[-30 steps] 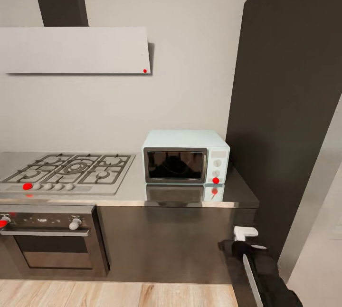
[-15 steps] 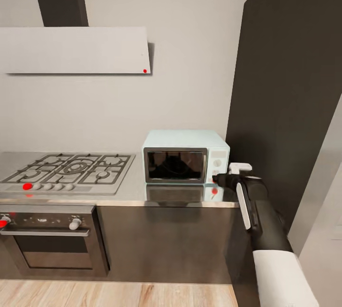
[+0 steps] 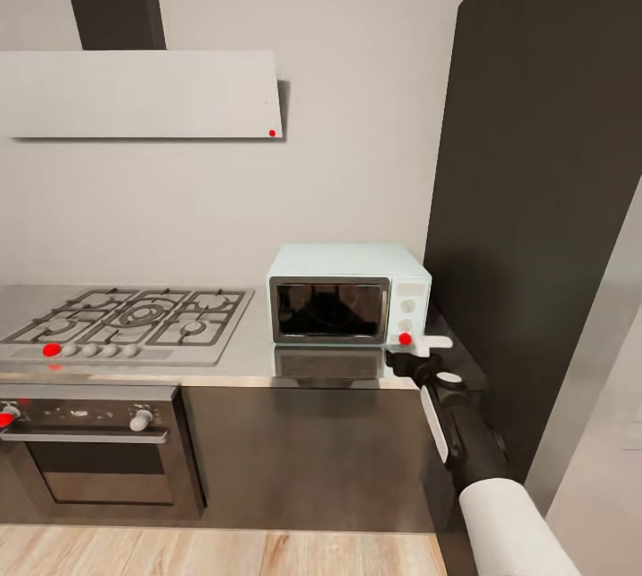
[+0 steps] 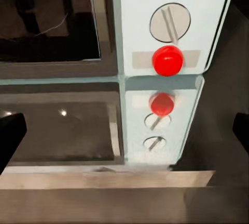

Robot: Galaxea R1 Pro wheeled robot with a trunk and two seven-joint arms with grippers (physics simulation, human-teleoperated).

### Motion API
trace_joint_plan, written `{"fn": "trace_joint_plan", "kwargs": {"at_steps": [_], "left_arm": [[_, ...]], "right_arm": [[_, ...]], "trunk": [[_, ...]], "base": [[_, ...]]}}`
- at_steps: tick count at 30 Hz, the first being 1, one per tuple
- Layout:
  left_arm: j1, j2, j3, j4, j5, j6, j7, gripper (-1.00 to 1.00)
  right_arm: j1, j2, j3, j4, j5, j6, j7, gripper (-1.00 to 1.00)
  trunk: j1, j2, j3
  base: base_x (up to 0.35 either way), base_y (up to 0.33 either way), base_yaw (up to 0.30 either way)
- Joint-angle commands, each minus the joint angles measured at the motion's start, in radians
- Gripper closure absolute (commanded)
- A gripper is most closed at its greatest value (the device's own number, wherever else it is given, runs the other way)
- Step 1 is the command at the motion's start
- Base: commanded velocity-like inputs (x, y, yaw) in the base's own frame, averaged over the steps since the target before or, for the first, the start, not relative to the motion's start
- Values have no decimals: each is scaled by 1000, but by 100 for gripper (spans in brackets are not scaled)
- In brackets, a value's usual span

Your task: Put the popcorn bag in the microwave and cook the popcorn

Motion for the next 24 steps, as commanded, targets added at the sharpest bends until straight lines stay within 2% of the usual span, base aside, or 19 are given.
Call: {"fn": "trace_joint_plan", "kwargs": {"at_steps": [1,5,8,17,24], "left_arm": [[-1,0,-9,2,10,-3,-4,-100],[-1,-1,-9,2,10,0,-4,-100],[-1,0,-9,2,10,1,-4,-100],[-1,0,-9,2,10,0,-4,-100],[-1,3,-8,2,11,-2,-4,-100]], "right_arm": [[-1,-3,-3,1,9,5,-5,-100],[-1,-39,-3,30,9,3,-17,-100],[-1,-61,-3,38,7,3,-18,-100],[-1,-66,-3,40,4,3,-19,-100],[-1,-65,-3,77,5,3,-20,-100]], "trunk": [[0,-1,-1],[0,-1,-1],[0,-1,-1],[0,-1,-1],[0,-1,-1]], "base": [[0,0,0],[36,0,0],[237,0,0],[304,0,0],[48,0,0]]}}
